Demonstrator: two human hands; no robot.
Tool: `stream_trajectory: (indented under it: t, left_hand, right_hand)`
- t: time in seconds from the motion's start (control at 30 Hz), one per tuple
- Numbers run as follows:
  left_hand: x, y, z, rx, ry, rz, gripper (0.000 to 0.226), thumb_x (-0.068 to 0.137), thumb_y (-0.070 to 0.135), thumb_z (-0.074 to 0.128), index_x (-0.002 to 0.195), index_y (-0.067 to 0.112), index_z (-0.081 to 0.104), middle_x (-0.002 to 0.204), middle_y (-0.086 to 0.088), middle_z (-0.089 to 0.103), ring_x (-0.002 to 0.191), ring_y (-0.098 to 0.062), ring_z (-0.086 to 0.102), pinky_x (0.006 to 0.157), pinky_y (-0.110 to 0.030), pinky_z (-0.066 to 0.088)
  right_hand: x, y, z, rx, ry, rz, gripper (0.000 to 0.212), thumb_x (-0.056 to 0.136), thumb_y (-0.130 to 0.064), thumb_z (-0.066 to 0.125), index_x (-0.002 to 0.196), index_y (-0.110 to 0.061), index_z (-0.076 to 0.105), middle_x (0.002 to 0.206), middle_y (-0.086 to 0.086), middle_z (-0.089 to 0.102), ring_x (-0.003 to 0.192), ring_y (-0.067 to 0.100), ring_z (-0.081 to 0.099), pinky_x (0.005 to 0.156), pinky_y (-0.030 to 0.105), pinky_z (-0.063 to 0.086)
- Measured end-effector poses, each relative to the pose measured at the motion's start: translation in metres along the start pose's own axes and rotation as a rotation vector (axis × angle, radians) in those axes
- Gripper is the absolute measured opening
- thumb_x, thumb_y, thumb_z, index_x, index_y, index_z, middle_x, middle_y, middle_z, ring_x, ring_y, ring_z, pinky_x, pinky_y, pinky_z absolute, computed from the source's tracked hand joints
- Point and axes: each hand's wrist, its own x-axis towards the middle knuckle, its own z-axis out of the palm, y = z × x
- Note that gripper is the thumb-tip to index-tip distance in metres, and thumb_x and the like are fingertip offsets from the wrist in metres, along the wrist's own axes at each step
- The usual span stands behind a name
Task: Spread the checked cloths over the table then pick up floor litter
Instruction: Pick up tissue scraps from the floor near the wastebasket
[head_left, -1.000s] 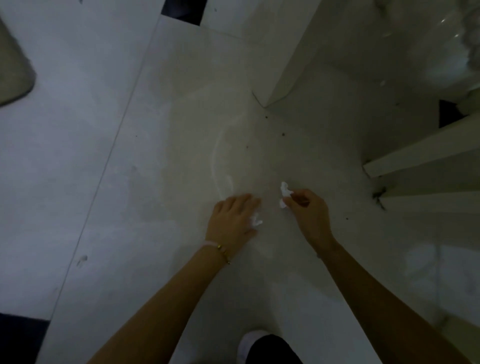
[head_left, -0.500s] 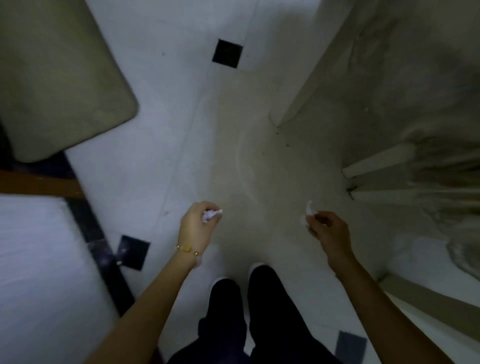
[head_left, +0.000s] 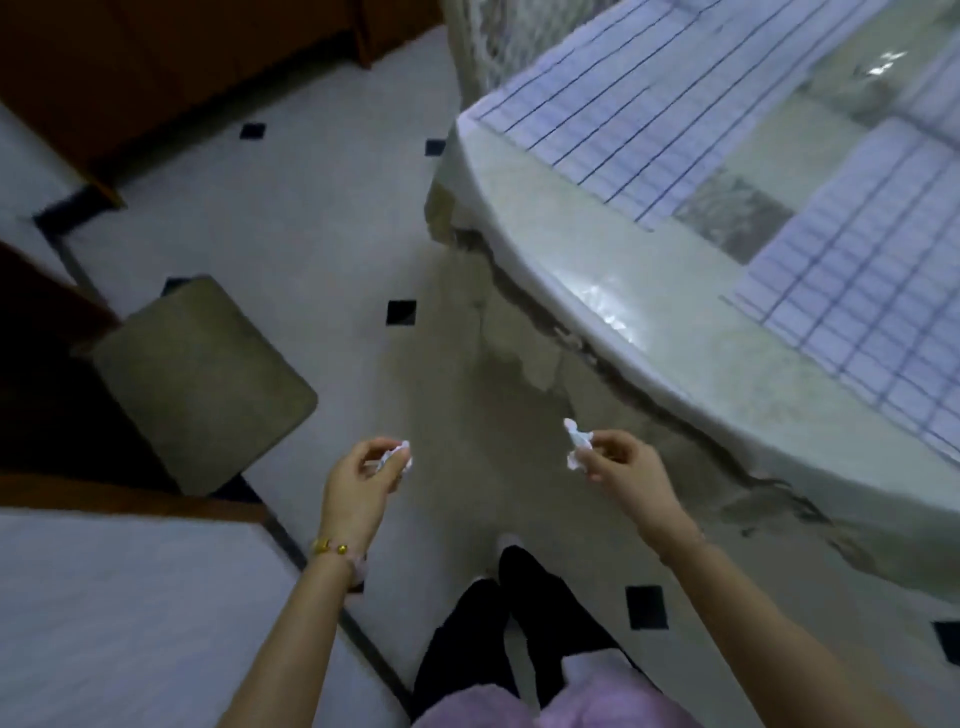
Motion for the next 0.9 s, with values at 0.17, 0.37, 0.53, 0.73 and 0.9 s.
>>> stream_trajectory:
  t: [0.17,0.37,0.53,0.73,0.9]
  left_hand:
    - [-0.034,0.029,0.023,0.045,-0.277,0.077,0.003,0.085,0.021,0.066,0.084,0.020,0.068,0.075,0.004,0.067,0.068,-0.007,0.060,0.067,-0.018,0.052]
    - [-0.061,0.048,0.112,0.173,-0.638,0.169,0.004,0.084,0.015,0.067,0.081,0.017,0.069,0.070,0.004,0.067,0.065,-0.009,0.056,0.059,-0.016,0.048]
    - [-0.106,0.051,0.201,0.322,-0.925,0.244,0.007,0.084,0.016,0.068,0.078,0.019,0.069,0.067,0.005,0.070,0.064,-0.002,0.060,0.058,-0.011,0.048]
    - [-0.185,0.033,0.325,0.434,-1.154,0.260,0.003,0.084,0.019,0.068,0.081,0.018,0.069,0.072,0.004,0.069,0.067,-0.004,0.060,0.064,-0.018,0.047]
    - [-0.266,0.007,0.452,0.528,-1.269,0.266,0.008,0.085,0.014,0.067,0.077,0.013,0.064,0.067,0.001,0.064,0.061,-0.009,0.053,0.054,-0.017,0.043]
  right_hand:
    - [-0.076,0.009,-0.064,0.146,0.320,-0.031,0.009,0.081,-0.028,0.069,0.073,-0.028,0.072,0.074,-0.009,0.073,0.066,-0.003,0.061,0.072,0.026,0.049]
    - [-0.178,0.085,-0.132,0.443,0.804,0.087,0.012,0.086,-0.013,0.066,0.098,-0.007,0.067,0.081,0.003,0.070,0.071,0.010,0.063,0.061,0.011,0.054]
    - [-0.246,0.143,-0.164,0.622,1.031,0.190,0.010,0.088,-0.007,0.062,0.098,-0.009,0.063,0.088,0.007,0.067,0.076,0.016,0.058,0.061,0.012,0.051]
    - [-0.304,0.231,-0.194,0.813,1.173,0.373,0.021,0.088,-0.005,0.062,0.109,-0.003,0.064,0.090,0.015,0.065,0.083,0.022,0.056,0.093,0.044,0.048]
    - [-0.343,0.308,-0.243,0.877,1.227,0.522,0.022,0.082,0.001,0.064,0.063,-0.009,0.067,0.061,0.009,0.052,0.068,0.021,0.045,0.066,0.031,0.041]
